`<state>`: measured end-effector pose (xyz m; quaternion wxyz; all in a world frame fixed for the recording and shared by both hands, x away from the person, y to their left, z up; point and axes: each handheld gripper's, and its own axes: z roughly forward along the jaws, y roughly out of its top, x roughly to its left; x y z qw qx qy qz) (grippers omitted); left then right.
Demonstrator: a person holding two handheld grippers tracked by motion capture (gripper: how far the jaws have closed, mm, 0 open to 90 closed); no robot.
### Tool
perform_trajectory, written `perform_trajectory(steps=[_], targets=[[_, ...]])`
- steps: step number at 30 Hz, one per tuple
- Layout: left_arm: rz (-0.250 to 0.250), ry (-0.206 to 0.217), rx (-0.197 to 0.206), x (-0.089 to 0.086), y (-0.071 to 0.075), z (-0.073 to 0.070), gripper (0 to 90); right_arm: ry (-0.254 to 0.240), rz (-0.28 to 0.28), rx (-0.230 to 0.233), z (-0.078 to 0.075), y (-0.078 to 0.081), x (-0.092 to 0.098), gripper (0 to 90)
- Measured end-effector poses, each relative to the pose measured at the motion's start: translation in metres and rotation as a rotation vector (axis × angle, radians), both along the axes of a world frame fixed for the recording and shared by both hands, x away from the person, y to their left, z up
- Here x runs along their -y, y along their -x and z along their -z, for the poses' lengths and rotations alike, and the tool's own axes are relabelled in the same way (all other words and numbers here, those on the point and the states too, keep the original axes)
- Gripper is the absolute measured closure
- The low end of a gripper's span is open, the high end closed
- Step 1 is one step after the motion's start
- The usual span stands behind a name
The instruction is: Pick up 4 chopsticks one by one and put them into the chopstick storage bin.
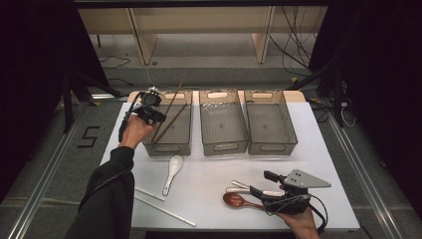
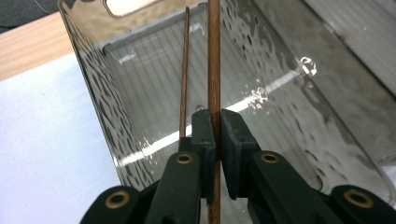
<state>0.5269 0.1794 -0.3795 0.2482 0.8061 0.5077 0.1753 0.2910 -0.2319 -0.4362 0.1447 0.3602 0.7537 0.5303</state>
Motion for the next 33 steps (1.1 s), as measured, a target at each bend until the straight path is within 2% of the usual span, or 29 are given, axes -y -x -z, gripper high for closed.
perform_trajectory(steps=[4,13,15,18,19,20,22,25,27,30,33], targets=[[0.002,-0.006,0.001,0.001,0.001,0.005,83.9,0.0,-0.001,0.001,0.0,0.0,0.0,26.5],[-0.005,-0.034,-0.027,0.001,-0.001,0.018,83.8,0.0,-0.001,0.0,0.0,0.0,0.0,26.5],[-0.009,-0.042,-0.043,0.001,-0.002,0.02,83.5,0.0,-0.002,0.002,0.0,0.0,0.0,26.5],[-0.009,-0.035,-0.033,0.0,-0.001,0.022,82.5,0.0,-0.002,0.001,0.0,0.0,0.0,26.5],[-0.007,-0.032,-0.031,0.0,0.0,0.021,79.2,-0.001,-0.002,0.0,0.0,0.0,0.0,26.5],[-0.006,-0.025,-0.035,-0.001,0.0,0.021,73.0,-0.001,-0.002,0.0,0.0,0.0,0.0,26.5],[-0.002,-0.008,-0.034,-0.001,0.002,0.018,67.0,-0.001,-0.004,0.003,0.0,0.0,0.0,26.5],[0.017,0.056,-0.034,-0.004,0.006,0.011,58.7,0.0,-0.004,0.003,0.0,0.0,0.0,26.5],[0.038,0.089,-0.037,-0.004,0.01,0.006,54.0,-0.002,-0.004,0.003,0.0,0.0,0.0,26.5],[0.071,0.111,-0.02,-0.003,0.019,-0.001,43.4,-0.001,-0.004,0.001,0.0,0.0,0.0,26.5],[0.11,0.157,-0.015,-0.003,0.029,-0.009,37.2,-0.002,-0.004,0.001,0.0,0.001,0.0,26.5]])
